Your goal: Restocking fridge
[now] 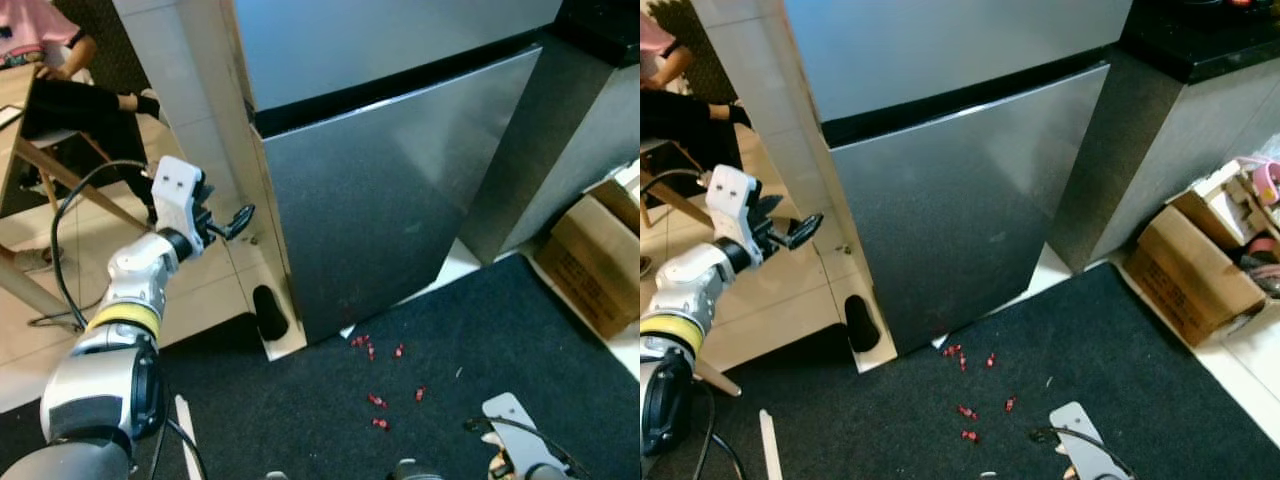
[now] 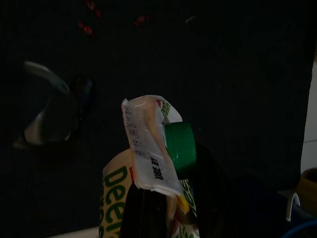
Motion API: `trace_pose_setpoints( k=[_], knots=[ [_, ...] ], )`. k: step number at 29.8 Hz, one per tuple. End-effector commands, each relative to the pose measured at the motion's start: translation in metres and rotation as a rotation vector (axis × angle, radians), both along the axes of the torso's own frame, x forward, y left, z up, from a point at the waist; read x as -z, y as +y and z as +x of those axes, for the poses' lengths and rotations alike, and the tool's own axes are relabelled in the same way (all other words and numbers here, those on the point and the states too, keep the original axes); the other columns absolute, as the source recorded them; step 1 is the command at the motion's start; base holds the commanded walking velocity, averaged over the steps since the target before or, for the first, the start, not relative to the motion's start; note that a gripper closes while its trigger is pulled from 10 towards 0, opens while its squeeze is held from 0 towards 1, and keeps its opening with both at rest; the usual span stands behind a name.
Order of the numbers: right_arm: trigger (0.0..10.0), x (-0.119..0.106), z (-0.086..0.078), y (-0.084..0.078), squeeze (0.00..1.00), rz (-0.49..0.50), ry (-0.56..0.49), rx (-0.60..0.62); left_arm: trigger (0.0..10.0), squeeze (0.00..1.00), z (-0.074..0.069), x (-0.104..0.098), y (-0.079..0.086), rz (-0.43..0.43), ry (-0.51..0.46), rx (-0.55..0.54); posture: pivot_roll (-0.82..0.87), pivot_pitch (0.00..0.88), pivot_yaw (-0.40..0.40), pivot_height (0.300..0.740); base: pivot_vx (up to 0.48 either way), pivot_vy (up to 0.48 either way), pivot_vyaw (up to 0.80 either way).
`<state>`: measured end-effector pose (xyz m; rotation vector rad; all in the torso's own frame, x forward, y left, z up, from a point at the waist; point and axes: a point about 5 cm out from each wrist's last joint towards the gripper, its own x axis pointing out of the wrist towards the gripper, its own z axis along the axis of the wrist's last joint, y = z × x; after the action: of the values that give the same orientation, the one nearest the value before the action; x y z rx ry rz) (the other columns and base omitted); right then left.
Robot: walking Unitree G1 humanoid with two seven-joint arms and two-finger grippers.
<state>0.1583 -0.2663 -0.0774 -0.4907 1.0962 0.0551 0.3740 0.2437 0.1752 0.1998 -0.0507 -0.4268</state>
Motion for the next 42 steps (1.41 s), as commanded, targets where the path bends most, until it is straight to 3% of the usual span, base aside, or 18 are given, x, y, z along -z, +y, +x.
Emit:
trace_pose_setpoints(
  k=[1, 9, 13, 17, 21, 27, 31, 36, 42],
  knots=[
    [10.0, 0.001, -0.007, -0.006, 0.00, -0.004, 0.009, 0.000, 10.0, 0.00, -0.001, -0.004, 0.009, 0.028, 0.016, -0.002, -0.09, 0.224, 0.028, 0.740, 0.000, 0.000, 0.00],
    [10.0, -0.001, -0.011, -0.013, 0.00, -0.012, -0.005, 0.004, 10.0, 0.00, 0.004, -0.019, 0.004, -0.035, 0.005, 0.069, -0.12, 0.287, 0.020, 0.740, 0.000, 0.000, 0.00],
    [10.0, 0.000, -0.017, -0.016, 0.00, -0.022, 0.001, -0.013, 10.0, 0.00, 0.008, -0.031, -0.015, -0.020, -0.012, 0.225, -0.15, 0.324, 0.011, 0.740, 0.000, 0.000, 0.00],
    [10.0, -0.001, -0.020, -0.019, 0.00, -0.025, 0.001, -0.016, 10.0, 0.00, 0.011, -0.041, -0.023, -0.023, -0.036, 0.284, -0.16, 0.337, 0.007, 0.740, 0.000, 0.000, 0.00],
    [10.0, -0.011, -0.010, -0.033, 0.00, -0.076, -0.058, -0.011, 10.0, 0.00, 0.017, -0.071, -0.039, 0.022, -0.112, 0.367, -0.18, 0.359, 0.018, 0.740, 0.000, 0.000, 0.00],
    [10.0, -0.017, -0.005, -0.040, 0.00, -0.102, -0.092, -0.006, 10.0, 0.00, 0.019, -0.084, -0.039, 0.041, -0.151, 0.352, -0.18, 0.361, 0.024, 0.740, 0.000, 0.000, 0.00],
    [10.0, -0.025, 0.004, -0.046, 0.00, -0.130, -0.146, 0.006, 10.0, 0.00, 0.021, -0.098, -0.034, 0.088, -0.196, 0.283, -0.19, 0.360, 0.035, 0.740, 0.000, 0.000, 0.00],
    [10.0, -0.027, 0.008, -0.048, 0.00, -0.135, -0.161, 0.005, 10.0, 0.00, 0.022, -0.100, -0.032, 0.096, -0.201, 0.264, -0.19, 0.359, 0.034, 0.740, 0.000, 0.000, 0.00],
    [10.0, -0.042, 0.028, -0.054, 0.00, -0.153, -0.243, 0.005, 10.0, 0.00, 0.028, -0.110, -0.029, 0.100, -0.222, 0.131, -0.21, 0.355, 0.041, 0.740, 0.000, 0.000, 0.00]
  ],
)
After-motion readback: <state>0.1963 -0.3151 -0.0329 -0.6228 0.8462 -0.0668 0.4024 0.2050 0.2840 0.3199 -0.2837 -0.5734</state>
